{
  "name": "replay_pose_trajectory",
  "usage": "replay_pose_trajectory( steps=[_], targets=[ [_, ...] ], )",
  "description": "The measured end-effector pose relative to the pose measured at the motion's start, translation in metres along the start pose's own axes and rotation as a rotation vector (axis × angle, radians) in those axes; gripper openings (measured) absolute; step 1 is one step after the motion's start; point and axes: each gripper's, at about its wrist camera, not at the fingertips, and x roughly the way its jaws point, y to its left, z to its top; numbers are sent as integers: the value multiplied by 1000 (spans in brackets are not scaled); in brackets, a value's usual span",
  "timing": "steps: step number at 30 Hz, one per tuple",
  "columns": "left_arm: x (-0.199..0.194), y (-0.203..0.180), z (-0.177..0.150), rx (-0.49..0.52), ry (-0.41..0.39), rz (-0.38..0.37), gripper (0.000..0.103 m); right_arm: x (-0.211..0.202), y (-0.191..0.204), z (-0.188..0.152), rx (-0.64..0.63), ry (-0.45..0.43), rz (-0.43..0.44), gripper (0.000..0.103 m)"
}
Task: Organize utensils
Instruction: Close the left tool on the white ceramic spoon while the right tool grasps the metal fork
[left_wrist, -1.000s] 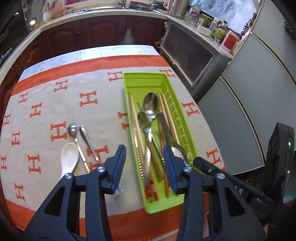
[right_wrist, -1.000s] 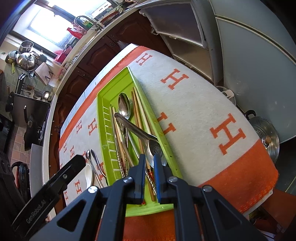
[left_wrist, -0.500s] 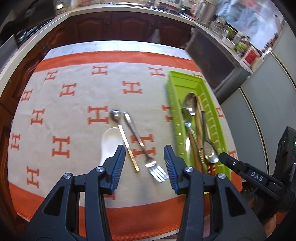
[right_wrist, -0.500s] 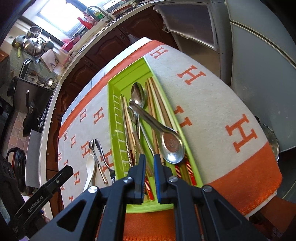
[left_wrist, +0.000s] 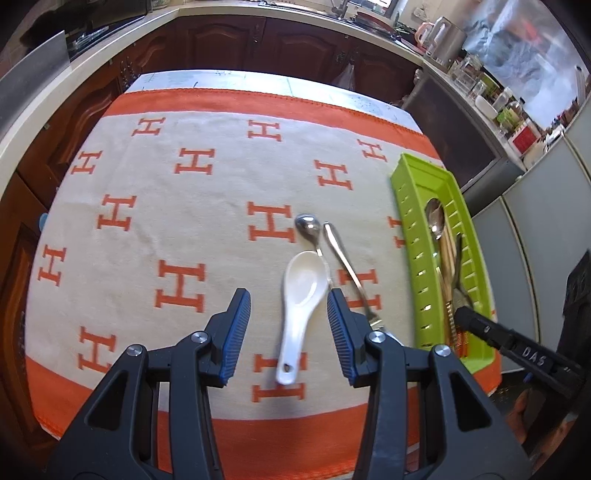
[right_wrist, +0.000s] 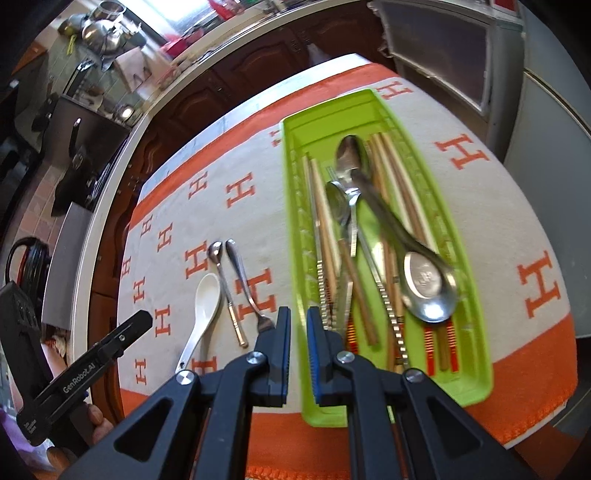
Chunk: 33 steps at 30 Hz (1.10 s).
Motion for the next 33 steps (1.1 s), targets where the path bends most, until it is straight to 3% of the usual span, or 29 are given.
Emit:
replay_pose_trajectory(
  steps=[9,16,23,30,33],
  targets=[
    [40,28,-6,-52,140,-101,40,25,35,-4,-95,74,25,10],
    [71,36,-6,-83,196,-150,40,35,46,-7,-136,104,21,10],
    [81,14,2,18,151,-118,52,44,46,-6,-129,117,11,10],
    [85,-19,-8,194,103,10,52,52,46,-6,-124,133,6,10],
    [84,-21,-8,192,114,-62,52,52,46,-6,-126,132,6,10]
  ],
)
